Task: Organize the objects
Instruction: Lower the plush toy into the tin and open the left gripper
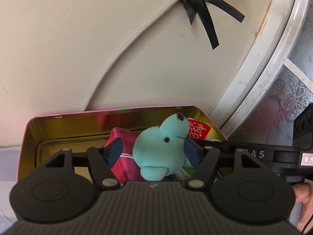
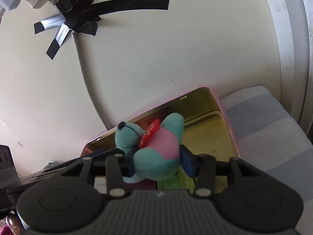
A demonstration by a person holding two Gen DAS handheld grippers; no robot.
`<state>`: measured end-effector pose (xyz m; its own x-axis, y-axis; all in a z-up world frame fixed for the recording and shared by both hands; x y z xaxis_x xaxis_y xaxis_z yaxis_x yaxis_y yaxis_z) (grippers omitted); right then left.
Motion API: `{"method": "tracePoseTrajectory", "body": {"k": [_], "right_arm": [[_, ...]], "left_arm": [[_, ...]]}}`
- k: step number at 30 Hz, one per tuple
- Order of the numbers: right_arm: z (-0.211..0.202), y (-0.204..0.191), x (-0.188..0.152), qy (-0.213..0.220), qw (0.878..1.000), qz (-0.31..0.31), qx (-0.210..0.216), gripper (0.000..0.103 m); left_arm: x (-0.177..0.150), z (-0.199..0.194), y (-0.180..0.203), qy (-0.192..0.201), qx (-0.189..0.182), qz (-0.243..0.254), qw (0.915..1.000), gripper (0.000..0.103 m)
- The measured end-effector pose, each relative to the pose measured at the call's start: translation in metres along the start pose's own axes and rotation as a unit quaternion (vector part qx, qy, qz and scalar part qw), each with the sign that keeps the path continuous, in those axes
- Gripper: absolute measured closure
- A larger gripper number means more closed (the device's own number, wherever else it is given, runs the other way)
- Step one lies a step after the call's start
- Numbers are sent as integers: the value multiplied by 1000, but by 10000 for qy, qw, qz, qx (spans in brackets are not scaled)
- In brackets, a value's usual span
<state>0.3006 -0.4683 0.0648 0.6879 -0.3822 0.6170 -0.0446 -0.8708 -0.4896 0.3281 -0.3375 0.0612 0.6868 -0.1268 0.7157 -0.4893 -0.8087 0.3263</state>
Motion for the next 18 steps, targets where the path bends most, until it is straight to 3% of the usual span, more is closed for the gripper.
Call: {"method": "tracePoseTrajectory", "body": {"k": [4, 7, 12, 18], "right_arm": [[-7, -7, -3, 330, 9994, -51, -78, 52], [-21, -11, -8, 676, 9976, -102, -121, 42], [-41, -23, -25, 809, 9964, -236, -134, 42], [-75, -43, -42, 860, 9948, -522, -135, 42]], "left_arm": [[0, -6, 1, 163, 267, 151, 9994, 26], [-3, -15, 5, 346, 548, 355, 9973, 26], [-16, -41, 22, 647, 1086, 842, 9884, 26], [-37, -73, 40, 789, 1328, 1149, 9813, 26]]}}
Point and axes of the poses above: each gripper's, at about its wrist camera, not at the fingertips, and z roughly the way its jaws point, y to its right, x to its top, the point moved 4 cm from there along z, roughly the way its jaws point, and after that the axes turned 5 degrees about -z, right-handed, at the moved point
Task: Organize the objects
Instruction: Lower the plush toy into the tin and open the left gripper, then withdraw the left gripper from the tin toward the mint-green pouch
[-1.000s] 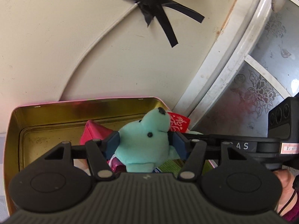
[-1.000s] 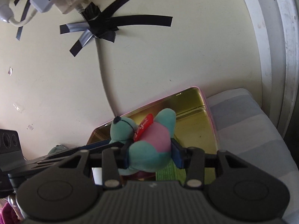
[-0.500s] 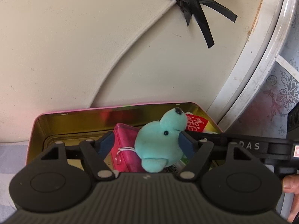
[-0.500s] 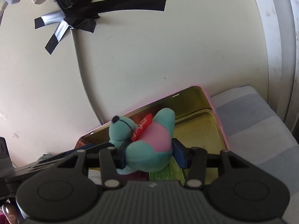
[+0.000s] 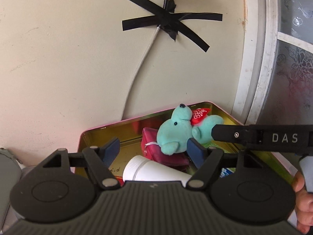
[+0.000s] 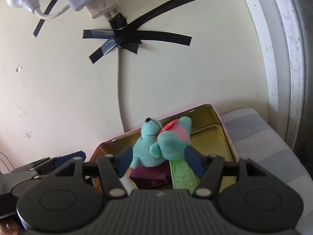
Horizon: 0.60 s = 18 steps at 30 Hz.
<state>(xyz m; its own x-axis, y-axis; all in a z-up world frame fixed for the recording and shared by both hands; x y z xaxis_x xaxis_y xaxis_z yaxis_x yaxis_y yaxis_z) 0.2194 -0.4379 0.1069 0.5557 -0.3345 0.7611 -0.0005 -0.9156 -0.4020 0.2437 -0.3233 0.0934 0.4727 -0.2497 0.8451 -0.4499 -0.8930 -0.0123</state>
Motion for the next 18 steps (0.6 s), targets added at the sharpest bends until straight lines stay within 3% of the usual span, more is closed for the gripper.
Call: {"method": "tracePoseTrajectory", "body": {"k": [18], "right_arm": [[-97, -49, -63, 20, 9977, -627, -242, 42]], "left_arm": [[-64, -80, 10, -132, 90, -36, 9999, 26]]}}
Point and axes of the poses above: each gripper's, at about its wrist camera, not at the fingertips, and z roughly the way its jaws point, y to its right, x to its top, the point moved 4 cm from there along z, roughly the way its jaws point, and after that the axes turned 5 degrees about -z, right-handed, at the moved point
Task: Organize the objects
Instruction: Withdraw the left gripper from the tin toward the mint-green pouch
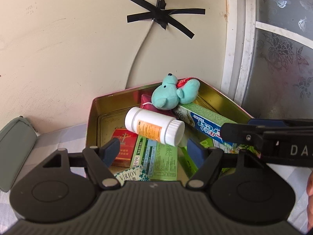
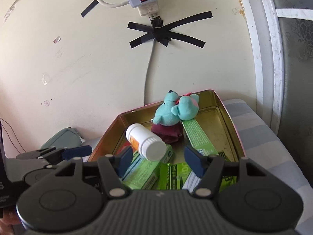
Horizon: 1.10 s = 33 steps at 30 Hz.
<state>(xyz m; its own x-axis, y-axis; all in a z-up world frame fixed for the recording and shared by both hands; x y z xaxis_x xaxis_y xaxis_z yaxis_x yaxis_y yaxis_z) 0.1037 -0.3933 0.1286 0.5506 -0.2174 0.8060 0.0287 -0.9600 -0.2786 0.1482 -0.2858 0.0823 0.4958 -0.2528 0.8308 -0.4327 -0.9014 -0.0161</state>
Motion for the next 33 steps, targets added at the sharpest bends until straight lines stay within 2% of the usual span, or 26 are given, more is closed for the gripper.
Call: {"method": "tracePoseTrajectory", "body": {"k": [9, 14, 24, 28, 33], "right_arm": [[-25, -18, -25, -84, 9999, -24, 63, 42], [-28, -21, -52, -77, 9999, 116, 44, 41], [-59, -44, -126, 560, 9979, 130, -283, 38], [-56, -50, -148, 255, 9991, 177, -297, 38], [-41, -72, -158, -192, 9980, -425, -430, 38]], "left_arm": [[-30, -28, -10, 18, 72, -10, 10000, 22], [-56, -37, -17, -2, 142, 37, 9999, 22], [-110, -39, -38, -289, 149, -168, 9993, 22], [-127, -35, -48, -422, 180, -139, 9989, 22], [-137, -34, -69, -424, 229, -131, 9988, 21]]}}
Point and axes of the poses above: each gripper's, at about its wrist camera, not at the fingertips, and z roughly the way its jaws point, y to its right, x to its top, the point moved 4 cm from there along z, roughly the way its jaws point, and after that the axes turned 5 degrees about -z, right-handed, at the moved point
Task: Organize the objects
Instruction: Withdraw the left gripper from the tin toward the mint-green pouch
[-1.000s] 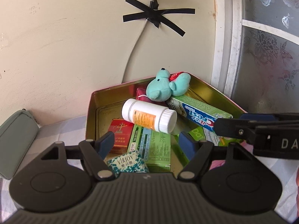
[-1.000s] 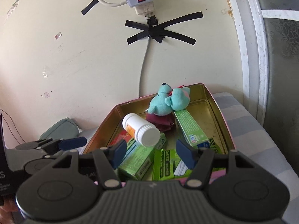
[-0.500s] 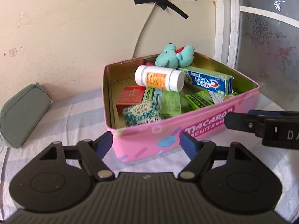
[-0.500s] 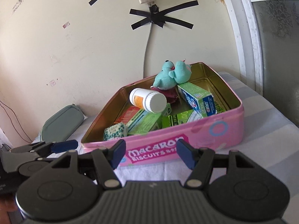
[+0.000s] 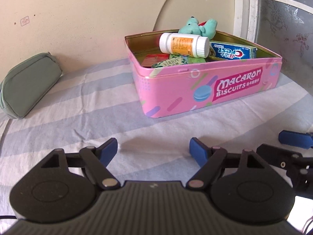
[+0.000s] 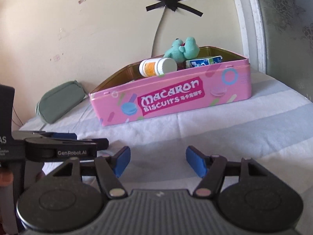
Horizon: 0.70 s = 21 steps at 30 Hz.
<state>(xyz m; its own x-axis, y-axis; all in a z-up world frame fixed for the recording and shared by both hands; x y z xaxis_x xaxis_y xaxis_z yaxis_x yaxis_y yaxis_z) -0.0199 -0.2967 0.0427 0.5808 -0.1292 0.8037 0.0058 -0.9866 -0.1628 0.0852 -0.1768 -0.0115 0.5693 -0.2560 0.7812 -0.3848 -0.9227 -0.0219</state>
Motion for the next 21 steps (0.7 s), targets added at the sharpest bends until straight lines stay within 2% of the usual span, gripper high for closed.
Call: {"method": "tracePoseTrajectory", "body": {"k": [3, 9, 15, 21], "right_arm": [[9, -21, -1, -133, 9990, -421, -109, 35], [26, -61, -1, -191, 9948, -998, -63, 31], [40, -105, 2, -256, 9899, -1386, 183, 31], [59, -145, 8, -294, 9855, -1637, 344, 30]], "left_arm": [[-1, -1, -20, 12, 138, -39, 9999, 21], [-7, -4, -64, 10, 224, -307, 9993, 19], [-9, -3, -101, 76, 472, -334, 9983, 13], [-8, 0, -143, 77, 684, -500, 9964, 12]]}}
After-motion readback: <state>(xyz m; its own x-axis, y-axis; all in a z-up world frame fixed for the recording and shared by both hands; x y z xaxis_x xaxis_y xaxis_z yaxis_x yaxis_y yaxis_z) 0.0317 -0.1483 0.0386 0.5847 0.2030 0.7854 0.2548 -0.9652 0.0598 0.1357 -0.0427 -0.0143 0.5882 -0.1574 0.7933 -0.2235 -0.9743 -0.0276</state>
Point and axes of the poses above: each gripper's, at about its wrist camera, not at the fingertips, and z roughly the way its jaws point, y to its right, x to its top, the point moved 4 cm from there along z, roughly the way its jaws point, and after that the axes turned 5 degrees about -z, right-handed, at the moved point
